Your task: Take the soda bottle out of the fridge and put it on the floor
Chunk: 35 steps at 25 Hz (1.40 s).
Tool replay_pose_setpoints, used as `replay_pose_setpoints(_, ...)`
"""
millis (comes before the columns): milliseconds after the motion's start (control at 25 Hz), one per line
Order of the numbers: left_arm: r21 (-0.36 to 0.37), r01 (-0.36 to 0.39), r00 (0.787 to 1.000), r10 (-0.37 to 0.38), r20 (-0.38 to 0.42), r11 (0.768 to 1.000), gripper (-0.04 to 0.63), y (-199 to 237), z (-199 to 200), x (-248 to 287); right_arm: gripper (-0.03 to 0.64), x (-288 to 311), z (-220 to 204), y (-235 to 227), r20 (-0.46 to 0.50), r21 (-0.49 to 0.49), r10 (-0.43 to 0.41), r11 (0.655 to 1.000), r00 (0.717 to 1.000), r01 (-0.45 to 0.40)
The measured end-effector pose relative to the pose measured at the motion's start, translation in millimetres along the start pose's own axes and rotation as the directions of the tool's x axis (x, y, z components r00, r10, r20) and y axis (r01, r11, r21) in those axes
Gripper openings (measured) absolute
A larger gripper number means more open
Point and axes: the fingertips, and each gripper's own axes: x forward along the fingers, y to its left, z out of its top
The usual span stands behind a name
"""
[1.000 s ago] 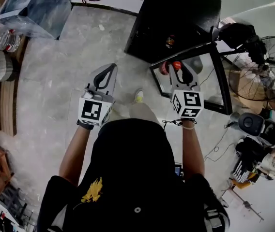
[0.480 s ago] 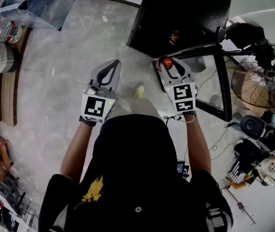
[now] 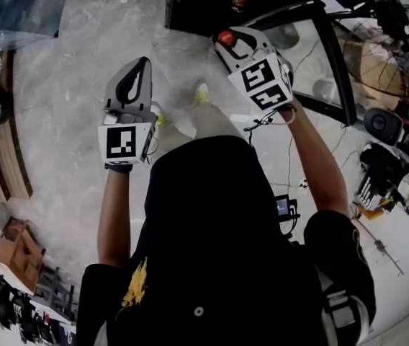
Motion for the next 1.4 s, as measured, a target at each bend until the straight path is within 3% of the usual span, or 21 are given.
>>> replay_pose_setpoints(400,0.018,0.023,1.0,-0.023,-0.004,1.0,0.018,4.2,-27.6,19.9,0.129,27.1,-22.9,-9.8,-0.015,0.103,-0.009,0.995,1.0,0.01)
replay_pose_setpoints(560,0.039,0.028,0.996,-0.031,0.087,0.999,0.018,6.1,-26.0,35.9,0.128,45.0,-29.6,-11.4,-0.011,0.104,-0.007,0.994,1.0,0.008)
replay_pose_setpoints(640,0.044,0.032,0.995,-0.036,0.096,0.999,0.018,4.2,-32.7,43.6,0.129,53.2,-43.9,-8.9,-0.026,0.121,0.004,0.993,1.0,-0.001)
replay_pose_setpoints(760,0.049,0.045,0.997,-0.049,0.068,0.998,0.018,2.8,-52.1,56.7,0.128,71.2,-69.1,-8.9,-0.054,0.16,0.029,0.987,0.998,-0.02)
replay_pose_setpoints(920,0.115,0.105,0.994,-0.105,-0.013,0.988,0.018,8.5,-99.5,70.9,0.127,106.0,-102.4,-3.9,-0.078,0.243,0.015,0.97,0.997,0.005)
replay_pose_setpoints(1120,0.104,0.093,0.994,-0.087,-0.065,0.99,0.018,37.2,-153.1,73.5,0.127,164.3,-126.1,20.0,-0.125,0.279,0.034,0.96,0.992,0.002)
replay_pose_setpoints(1400,0.115,0.043,0.997,-0.036,-0.063,0.992,0.018,63.4,-199.9,76.8,0.127,224.0,-162.9,51.1,-0.189,0.254,0.093,0.966,0.977,-0.043)
